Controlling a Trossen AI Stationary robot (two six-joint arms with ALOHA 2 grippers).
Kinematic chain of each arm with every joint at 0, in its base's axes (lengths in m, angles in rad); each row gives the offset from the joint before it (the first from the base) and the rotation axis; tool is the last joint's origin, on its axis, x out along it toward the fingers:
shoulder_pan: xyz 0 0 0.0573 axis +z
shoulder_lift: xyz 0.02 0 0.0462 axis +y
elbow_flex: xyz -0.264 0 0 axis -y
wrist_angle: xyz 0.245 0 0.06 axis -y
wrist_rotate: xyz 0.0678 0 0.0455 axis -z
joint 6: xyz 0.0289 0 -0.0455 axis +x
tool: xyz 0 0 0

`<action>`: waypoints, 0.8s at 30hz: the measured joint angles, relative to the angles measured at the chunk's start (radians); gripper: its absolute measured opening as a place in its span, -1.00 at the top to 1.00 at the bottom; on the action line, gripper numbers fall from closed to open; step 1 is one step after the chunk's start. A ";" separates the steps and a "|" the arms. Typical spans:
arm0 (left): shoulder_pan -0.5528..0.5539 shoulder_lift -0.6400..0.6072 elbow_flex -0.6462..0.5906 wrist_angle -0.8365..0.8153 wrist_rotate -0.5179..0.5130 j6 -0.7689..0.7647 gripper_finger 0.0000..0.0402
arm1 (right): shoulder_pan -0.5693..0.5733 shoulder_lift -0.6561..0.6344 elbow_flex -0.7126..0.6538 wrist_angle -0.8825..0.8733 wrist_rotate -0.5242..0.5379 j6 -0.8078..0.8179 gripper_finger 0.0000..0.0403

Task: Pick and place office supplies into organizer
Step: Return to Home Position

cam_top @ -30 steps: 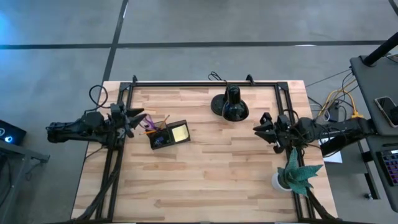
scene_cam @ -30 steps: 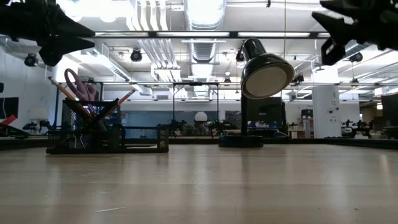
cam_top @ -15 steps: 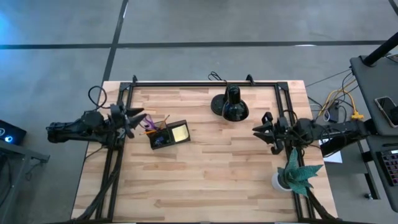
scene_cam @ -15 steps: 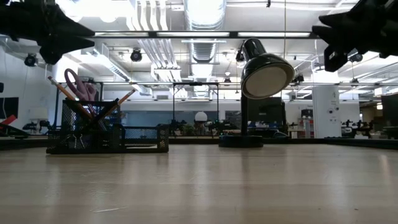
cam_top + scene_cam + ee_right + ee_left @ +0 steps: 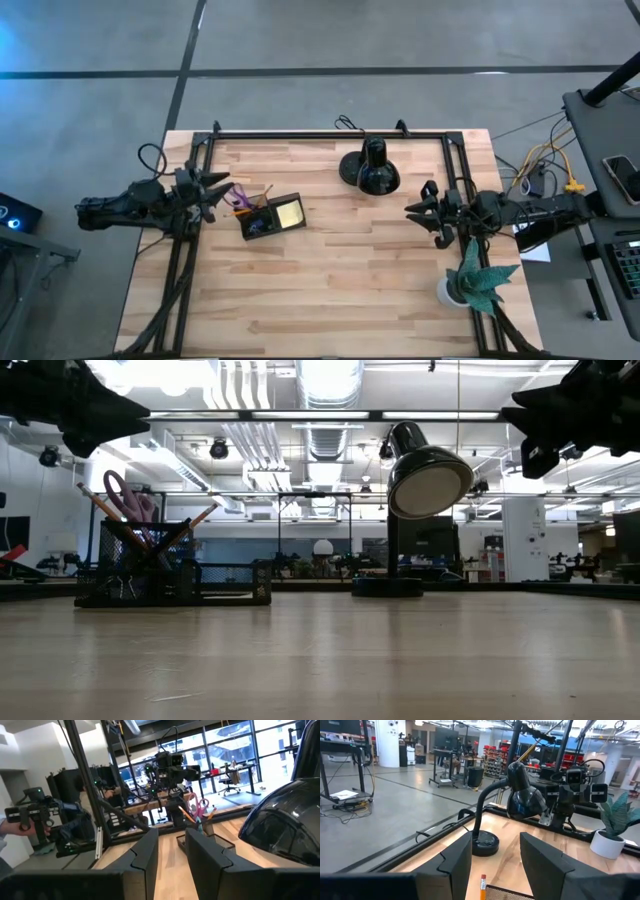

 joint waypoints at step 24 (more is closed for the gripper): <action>0.000 -0.010 -0.025 -0.050 0.450 0.146 0.26 | 0.000 0.017 0.001 -0.007 0.006 -0.004 0.55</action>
